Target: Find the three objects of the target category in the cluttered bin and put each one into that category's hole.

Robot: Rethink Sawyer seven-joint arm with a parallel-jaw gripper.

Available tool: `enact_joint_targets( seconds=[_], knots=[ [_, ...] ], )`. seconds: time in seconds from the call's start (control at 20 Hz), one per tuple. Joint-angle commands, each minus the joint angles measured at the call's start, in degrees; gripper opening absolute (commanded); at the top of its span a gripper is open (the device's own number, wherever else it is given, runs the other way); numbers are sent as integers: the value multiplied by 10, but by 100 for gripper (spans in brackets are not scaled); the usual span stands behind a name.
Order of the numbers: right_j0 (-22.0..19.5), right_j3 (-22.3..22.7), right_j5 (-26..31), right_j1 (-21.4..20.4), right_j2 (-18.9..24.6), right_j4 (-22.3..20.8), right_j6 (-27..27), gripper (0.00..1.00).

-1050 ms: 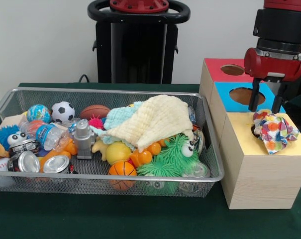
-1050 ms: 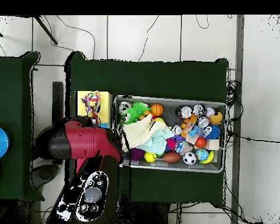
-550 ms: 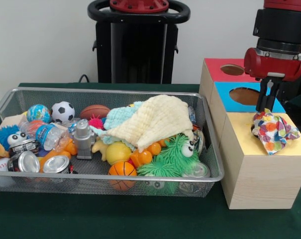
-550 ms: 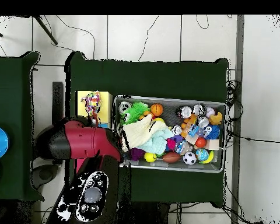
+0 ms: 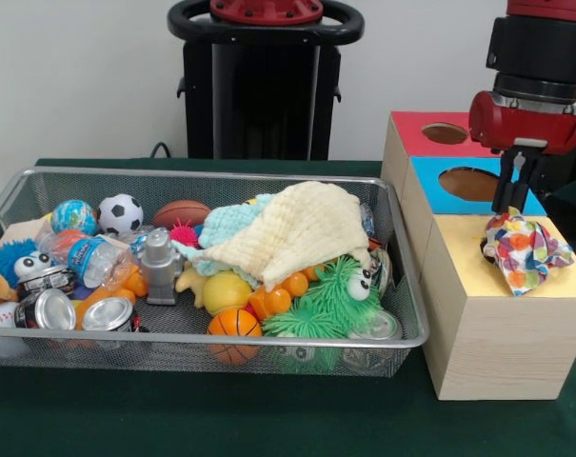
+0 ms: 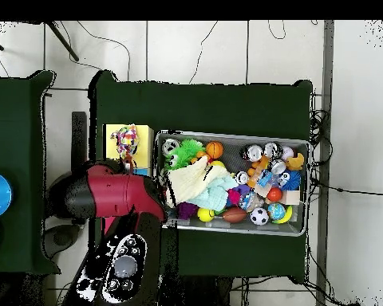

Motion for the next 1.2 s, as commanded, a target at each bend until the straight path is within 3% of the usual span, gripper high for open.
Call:
enact_joint_targets(
  seconds=[0.05, 0.8, 1.2],
  knots=[
    [-12, 51, 10, 16, 47, -9, 84, 100],
    [-9, 47, 14, 15, 41, -12, 82, 100],
    [-17, 22, 93, -29, 30, -9, 61, 100]
  ],
)
